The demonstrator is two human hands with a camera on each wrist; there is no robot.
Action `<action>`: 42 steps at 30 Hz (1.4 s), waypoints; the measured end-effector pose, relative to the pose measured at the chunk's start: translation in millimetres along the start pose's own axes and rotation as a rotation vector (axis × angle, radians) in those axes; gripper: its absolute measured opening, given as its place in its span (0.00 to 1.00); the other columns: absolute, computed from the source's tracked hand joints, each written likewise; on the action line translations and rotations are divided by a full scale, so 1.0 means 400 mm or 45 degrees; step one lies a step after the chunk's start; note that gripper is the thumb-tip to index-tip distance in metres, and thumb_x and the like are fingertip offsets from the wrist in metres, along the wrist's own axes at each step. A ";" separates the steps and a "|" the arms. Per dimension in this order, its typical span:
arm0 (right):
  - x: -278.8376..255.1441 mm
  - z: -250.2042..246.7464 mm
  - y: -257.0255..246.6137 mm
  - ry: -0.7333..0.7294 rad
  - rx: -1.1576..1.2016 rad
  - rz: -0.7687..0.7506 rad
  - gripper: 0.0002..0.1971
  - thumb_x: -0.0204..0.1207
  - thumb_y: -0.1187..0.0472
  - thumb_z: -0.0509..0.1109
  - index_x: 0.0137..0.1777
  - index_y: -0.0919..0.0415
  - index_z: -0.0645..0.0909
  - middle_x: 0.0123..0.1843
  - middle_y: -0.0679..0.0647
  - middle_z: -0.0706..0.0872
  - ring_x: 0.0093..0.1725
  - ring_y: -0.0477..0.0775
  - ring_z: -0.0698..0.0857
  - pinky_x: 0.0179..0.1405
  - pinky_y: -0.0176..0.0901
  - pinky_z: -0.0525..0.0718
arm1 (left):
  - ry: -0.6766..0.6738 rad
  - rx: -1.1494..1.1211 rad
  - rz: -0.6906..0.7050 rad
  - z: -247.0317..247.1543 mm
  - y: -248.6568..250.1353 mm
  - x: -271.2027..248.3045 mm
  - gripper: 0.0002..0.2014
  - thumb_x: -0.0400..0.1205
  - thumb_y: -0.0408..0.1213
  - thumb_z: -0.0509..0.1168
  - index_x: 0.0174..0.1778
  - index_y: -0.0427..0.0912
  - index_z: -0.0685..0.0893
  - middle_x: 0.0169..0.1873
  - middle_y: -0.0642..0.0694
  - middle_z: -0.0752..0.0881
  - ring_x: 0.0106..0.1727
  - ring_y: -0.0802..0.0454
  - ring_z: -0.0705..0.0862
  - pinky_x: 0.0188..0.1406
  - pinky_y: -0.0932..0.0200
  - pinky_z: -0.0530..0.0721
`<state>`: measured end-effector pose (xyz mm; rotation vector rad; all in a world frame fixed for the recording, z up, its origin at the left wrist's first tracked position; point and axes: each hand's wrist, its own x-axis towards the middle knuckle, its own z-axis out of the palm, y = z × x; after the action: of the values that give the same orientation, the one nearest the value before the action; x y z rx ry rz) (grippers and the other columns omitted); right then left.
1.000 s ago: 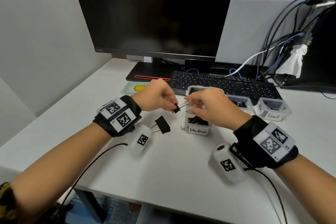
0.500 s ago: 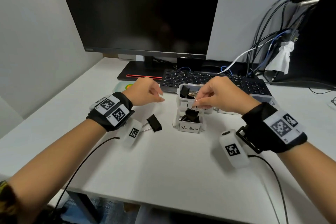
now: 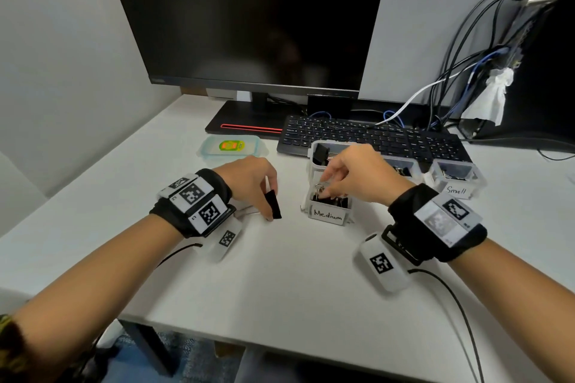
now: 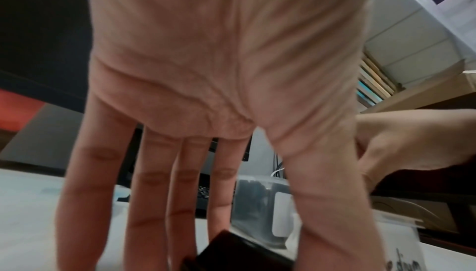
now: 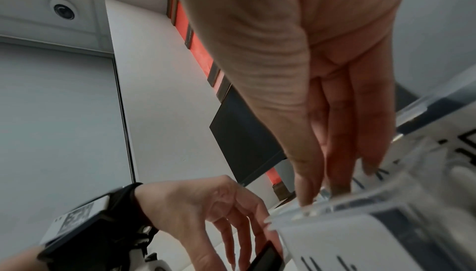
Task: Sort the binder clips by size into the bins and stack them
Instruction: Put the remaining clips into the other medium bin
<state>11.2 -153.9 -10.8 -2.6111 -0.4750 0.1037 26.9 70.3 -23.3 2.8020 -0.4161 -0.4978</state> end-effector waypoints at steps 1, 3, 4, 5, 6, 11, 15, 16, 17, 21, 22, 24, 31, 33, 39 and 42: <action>-0.006 0.001 0.002 -0.041 -0.036 -0.012 0.14 0.65 0.54 0.84 0.50 0.56 0.91 0.42 0.51 0.92 0.45 0.48 0.90 0.54 0.48 0.87 | -0.005 0.001 0.002 0.000 0.002 0.002 0.22 0.60 0.45 0.84 0.47 0.48 0.87 0.44 0.50 0.89 0.40 0.52 0.85 0.39 0.59 0.82; -0.016 0.008 0.010 -0.083 -0.057 -0.021 0.14 0.66 0.54 0.84 0.51 0.54 0.90 0.42 0.49 0.92 0.44 0.46 0.90 0.53 0.48 0.88 | -0.012 0.009 -0.001 0.000 0.005 0.006 0.22 0.60 0.44 0.84 0.48 0.47 0.86 0.43 0.49 0.89 0.42 0.50 0.86 0.39 0.58 0.83; -0.021 0.011 0.014 -0.068 -0.049 -0.019 0.13 0.66 0.54 0.84 0.50 0.54 0.90 0.41 0.48 0.92 0.43 0.45 0.89 0.52 0.48 0.88 | -0.016 0.008 -0.006 0.001 0.008 0.009 0.22 0.60 0.44 0.84 0.48 0.47 0.86 0.43 0.48 0.89 0.41 0.50 0.86 0.38 0.58 0.83; -0.026 0.014 0.018 -0.025 -0.043 -0.021 0.13 0.66 0.53 0.84 0.49 0.53 0.89 0.39 0.46 0.91 0.41 0.44 0.89 0.50 0.48 0.88 | -0.020 0.004 -0.013 0.003 0.010 0.010 0.22 0.61 0.43 0.84 0.48 0.47 0.85 0.43 0.48 0.88 0.39 0.50 0.86 0.36 0.59 0.83; -0.032 0.016 0.022 0.040 -0.054 -0.023 0.14 0.66 0.50 0.83 0.49 0.53 0.88 0.39 0.45 0.89 0.40 0.44 0.87 0.48 0.48 0.87 | -0.024 0.001 -0.019 0.005 0.013 0.011 0.23 0.61 0.43 0.83 0.48 0.47 0.84 0.42 0.47 0.88 0.38 0.50 0.85 0.34 0.59 0.83; -0.075 0.006 0.038 0.026 -0.285 -0.020 0.34 0.58 0.28 0.75 0.63 0.42 0.81 0.58 0.42 0.77 0.56 0.46 0.76 0.46 0.45 0.77 | -0.042 0.029 -0.015 0.013 0.025 0.020 0.22 0.62 0.41 0.82 0.49 0.48 0.82 0.39 0.50 0.84 0.37 0.49 0.86 0.30 0.60 0.81; -0.094 0.000 0.064 -0.037 -0.278 -0.018 0.45 0.59 0.30 0.76 0.76 0.46 0.71 0.66 0.43 0.78 0.55 0.44 0.82 0.50 0.45 0.81 | 0.016 0.071 0.025 0.005 0.044 0.024 0.21 0.63 0.42 0.82 0.49 0.48 0.84 0.38 0.53 0.80 0.42 0.47 0.86 0.40 0.54 0.87; -0.095 -0.001 0.070 -0.029 -0.268 -0.004 0.44 0.61 0.32 0.77 0.77 0.46 0.70 0.66 0.44 0.79 0.53 0.44 0.82 0.49 0.44 0.80 | 0.053 0.083 0.040 0.001 0.049 0.025 0.21 0.63 0.43 0.82 0.49 0.48 0.84 0.38 0.54 0.79 0.42 0.49 0.84 0.44 0.52 0.87; -0.096 -0.004 0.076 -0.027 -0.261 0.010 0.43 0.63 0.34 0.77 0.78 0.47 0.70 0.66 0.44 0.79 0.51 0.44 0.82 0.46 0.42 0.78 | 0.094 0.083 0.053 -0.004 0.055 0.025 0.21 0.63 0.43 0.82 0.49 0.48 0.84 0.38 0.55 0.79 0.42 0.50 0.83 0.45 0.52 0.86; -0.103 -0.023 0.097 -0.091 -0.311 0.039 0.39 0.66 0.40 0.79 0.77 0.48 0.72 0.65 0.47 0.79 0.46 0.45 0.77 0.42 0.39 0.73 | 0.234 0.023 0.081 -0.034 0.072 0.031 0.19 0.68 0.41 0.79 0.52 0.47 0.83 0.45 0.51 0.80 0.46 0.51 0.80 0.33 0.61 0.79; -0.107 -0.033 0.102 -0.119 -0.347 0.052 0.38 0.65 0.41 0.80 0.76 0.48 0.73 0.65 0.47 0.79 0.46 0.46 0.76 0.45 0.41 0.74 | 0.254 -0.005 0.095 -0.041 0.075 0.034 0.19 0.69 0.39 0.79 0.53 0.47 0.83 0.44 0.52 0.79 0.45 0.51 0.80 0.31 0.63 0.78; -0.119 -0.054 0.112 -0.170 -0.404 0.080 0.36 0.65 0.43 0.81 0.74 0.48 0.75 0.65 0.45 0.78 0.47 0.45 0.74 0.48 0.43 0.77 | 0.298 -0.051 0.128 -0.058 0.081 0.039 0.18 0.70 0.39 0.78 0.54 0.47 0.84 0.39 0.55 0.78 0.40 0.53 0.81 0.30 0.65 0.76; -0.167 -0.121 0.164 -0.251 -0.531 0.222 0.35 0.65 0.48 0.82 0.72 0.46 0.76 0.61 0.42 0.75 0.47 0.44 0.74 0.47 0.43 0.75 | 0.465 -0.382 0.249 -0.084 0.108 0.064 0.14 0.73 0.40 0.77 0.55 0.47 0.88 0.38 0.40 0.90 0.33 0.53 0.88 0.37 0.64 0.88; -0.176 -0.137 0.173 -0.264 -0.612 0.289 0.35 0.65 0.48 0.82 0.73 0.47 0.75 0.62 0.43 0.75 0.50 0.46 0.75 0.49 0.44 0.76 | 0.533 -0.517 0.264 -0.087 0.115 0.077 0.15 0.73 0.40 0.76 0.56 0.47 0.88 0.39 0.40 0.90 0.37 0.51 0.89 0.42 0.59 0.90; -0.173 -0.144 0.155 -0.072 -0.597 0.345 0.35 0.61 0.35 0.79 0.69 0.44 0.79 0.64 0.49 0.74 0.55 0.55 0.83 0.54 0.52 0.82 | 0.692 -0.893 0.241 -0.072 0.154 0.127 0.14 0.75 0.42 0.76 0.56 0.46 0.87 0.40 0.44 0.89 0.41 0.51 0.90 0.43 0.54 0.91; -0.158 -0.142 0.133 0.063 -0.497 0.304 0.32 0.66 0.35 0.76 0.69 0.46 0.80 0.61 0.50 0.75 0.55 0.57 0.83 0.55 0.57 0.84 | 0.795 -1.007 0.156 -0.058 0.170 0.161 0.15 0.74 0.48 0.75 0.53 0.46 0.87 0.43 0.45 0.89 0.44 0.48 0.90 0.41 0.57 0.89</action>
<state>-22.6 -245.2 13.3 -3.0381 -0.1753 0.0251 77.5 -8.3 -0.6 1.9938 -0.1842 0.2196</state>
